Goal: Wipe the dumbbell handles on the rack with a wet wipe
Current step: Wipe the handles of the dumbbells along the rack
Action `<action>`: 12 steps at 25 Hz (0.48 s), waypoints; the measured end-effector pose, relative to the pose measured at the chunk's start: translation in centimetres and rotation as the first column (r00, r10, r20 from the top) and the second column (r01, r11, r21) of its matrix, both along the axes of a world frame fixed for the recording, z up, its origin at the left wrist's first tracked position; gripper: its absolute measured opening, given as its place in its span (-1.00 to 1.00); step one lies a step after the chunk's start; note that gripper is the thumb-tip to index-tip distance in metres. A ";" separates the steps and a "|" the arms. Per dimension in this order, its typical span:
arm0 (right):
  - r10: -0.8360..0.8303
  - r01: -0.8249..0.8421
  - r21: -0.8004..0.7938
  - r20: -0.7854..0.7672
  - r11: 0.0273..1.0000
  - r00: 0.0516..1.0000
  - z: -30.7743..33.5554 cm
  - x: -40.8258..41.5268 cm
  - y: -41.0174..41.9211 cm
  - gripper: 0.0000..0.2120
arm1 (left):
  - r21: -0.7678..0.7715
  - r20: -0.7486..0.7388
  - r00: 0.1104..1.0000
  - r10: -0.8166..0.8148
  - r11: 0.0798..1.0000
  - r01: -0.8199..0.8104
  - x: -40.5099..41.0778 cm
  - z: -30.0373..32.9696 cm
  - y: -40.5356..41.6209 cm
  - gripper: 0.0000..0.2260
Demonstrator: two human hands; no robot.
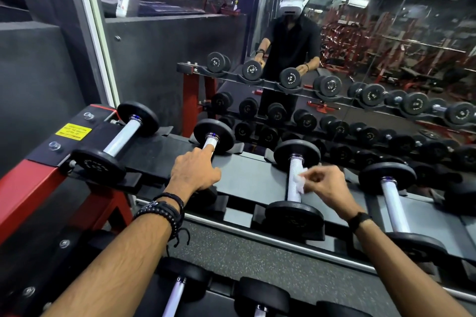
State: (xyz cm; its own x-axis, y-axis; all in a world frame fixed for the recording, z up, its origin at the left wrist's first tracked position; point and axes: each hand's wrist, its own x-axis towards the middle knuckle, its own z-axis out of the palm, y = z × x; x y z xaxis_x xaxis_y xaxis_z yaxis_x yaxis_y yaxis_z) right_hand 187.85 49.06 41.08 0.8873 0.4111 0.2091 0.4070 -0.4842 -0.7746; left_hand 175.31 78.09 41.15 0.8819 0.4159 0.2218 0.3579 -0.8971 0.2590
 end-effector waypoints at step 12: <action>-0.142 0.285 0.343 -0.386 0.895 0.911 -1.5 -0.6 0.9 -0.78 | 0.036 0.023 1.000 -0.009 0.999 0.008 -0.1 0.0 -0.2 -0.44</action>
State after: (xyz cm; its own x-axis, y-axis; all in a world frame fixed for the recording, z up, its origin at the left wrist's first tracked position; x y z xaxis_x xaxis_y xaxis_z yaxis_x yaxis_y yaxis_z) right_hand 187.20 50.00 39.59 0.9879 0.1534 -0.0222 0.0032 -0.1636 -0.9865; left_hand 175.22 77.90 41.19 0.8799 0.4000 0.2564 0.3448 -0.9089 0.2347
